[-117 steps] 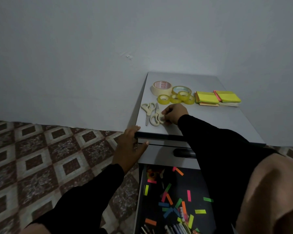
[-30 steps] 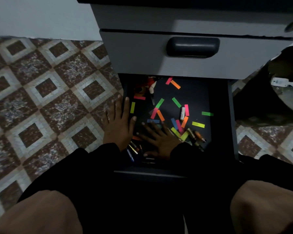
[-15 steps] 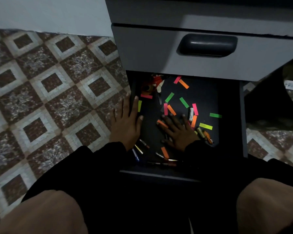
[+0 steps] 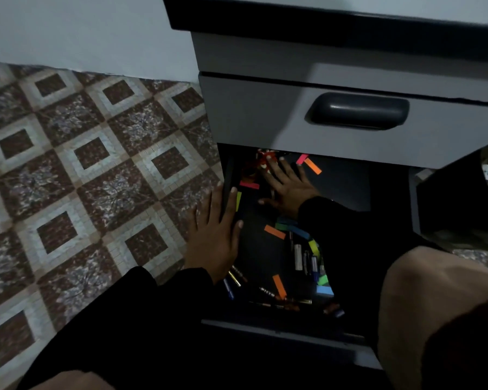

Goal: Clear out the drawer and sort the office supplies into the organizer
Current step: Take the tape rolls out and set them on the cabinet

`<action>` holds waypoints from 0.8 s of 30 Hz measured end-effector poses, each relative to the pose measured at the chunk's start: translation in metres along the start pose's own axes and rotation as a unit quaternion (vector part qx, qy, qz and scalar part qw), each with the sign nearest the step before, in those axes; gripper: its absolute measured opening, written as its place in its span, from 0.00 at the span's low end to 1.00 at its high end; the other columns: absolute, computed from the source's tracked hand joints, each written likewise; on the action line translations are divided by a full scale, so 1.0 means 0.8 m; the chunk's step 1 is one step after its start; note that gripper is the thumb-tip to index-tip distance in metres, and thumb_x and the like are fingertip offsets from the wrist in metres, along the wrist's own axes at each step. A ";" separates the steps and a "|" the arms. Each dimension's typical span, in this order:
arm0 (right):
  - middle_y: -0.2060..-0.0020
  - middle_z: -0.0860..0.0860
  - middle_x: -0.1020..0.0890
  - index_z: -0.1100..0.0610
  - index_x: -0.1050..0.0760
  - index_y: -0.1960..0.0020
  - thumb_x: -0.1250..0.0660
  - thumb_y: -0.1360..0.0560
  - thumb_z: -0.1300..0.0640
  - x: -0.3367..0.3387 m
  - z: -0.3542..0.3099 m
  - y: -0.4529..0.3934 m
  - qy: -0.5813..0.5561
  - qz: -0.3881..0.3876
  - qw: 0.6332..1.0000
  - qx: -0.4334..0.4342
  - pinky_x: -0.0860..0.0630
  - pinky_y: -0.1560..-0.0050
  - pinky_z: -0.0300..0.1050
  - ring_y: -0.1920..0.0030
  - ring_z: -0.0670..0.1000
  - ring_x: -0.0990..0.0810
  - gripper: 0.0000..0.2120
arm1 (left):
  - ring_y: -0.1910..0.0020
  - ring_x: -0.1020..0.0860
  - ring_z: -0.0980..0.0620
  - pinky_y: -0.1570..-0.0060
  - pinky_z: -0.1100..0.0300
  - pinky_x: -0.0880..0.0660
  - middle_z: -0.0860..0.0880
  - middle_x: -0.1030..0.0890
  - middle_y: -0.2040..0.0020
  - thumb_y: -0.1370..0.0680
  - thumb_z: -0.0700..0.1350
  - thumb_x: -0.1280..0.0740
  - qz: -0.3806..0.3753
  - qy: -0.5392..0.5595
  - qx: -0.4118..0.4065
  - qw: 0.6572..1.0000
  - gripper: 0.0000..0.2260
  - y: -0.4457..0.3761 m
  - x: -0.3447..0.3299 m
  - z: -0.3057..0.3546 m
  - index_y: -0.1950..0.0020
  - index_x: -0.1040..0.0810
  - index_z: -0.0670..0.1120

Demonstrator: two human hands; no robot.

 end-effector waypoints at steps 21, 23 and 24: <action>0.23 0.48 0.55 0.48 0.56 0.23 0.41 0.27 0.35 0.004 0.011 0.036 0.015 -0.072 0.997 0.000 0.48 0.29 0.58 0.24 0.54 0.58 0.41 | 0.23 0.59 0.48 0.28 0.46 0.62 0.49 0.59 0.22 0.26 0.61 0.67 -0.012 -0.037 0.015 0.999 0.29 -0.005 -0.001 -0.001 0.27 0.66 0.54; 0.23 0.47 0.57 0.46 0.57 0.24 0.41 0.27 0.35 -0.004 0.016 0.059 0.027 -0.082 0.996 -0.002 0.47 0.30 0.57 0.24 0.53 0.58 0.39 | 0.23 0.57 0.47 0.28 0.45 0.61 0.47 0.56 0.22 0.25 0.62 0.65 0.002 -0.043 0.023 0.999 0.30 -0.009 0.002 0.001 0.25 0.63 0.51; 0.23 0.47 0.57 0.44 0.57 0.24 0.42 0.26 0.35 -0.008 0.020 0.070 0.033 -0.088 0.996 -0.003 0.47 0.30 0.57 0.24 0.53 0.58 0.39 | 0.23 0.56 0.46 0.28 0.45 0.60 0.46 0.54 0.22 0.25 0.62 0.64 0.007 -0.043 0.025 0.999 0.32 -0.011 0.004 0.004 0.24 0.61 0.49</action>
Point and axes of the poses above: each hand's wrist, its own y-axis away from the middle knuckle, its own x-axis out of the back of the hand, z = x × y, the point moved 9 cm from there along -y, towards the middle knuckle
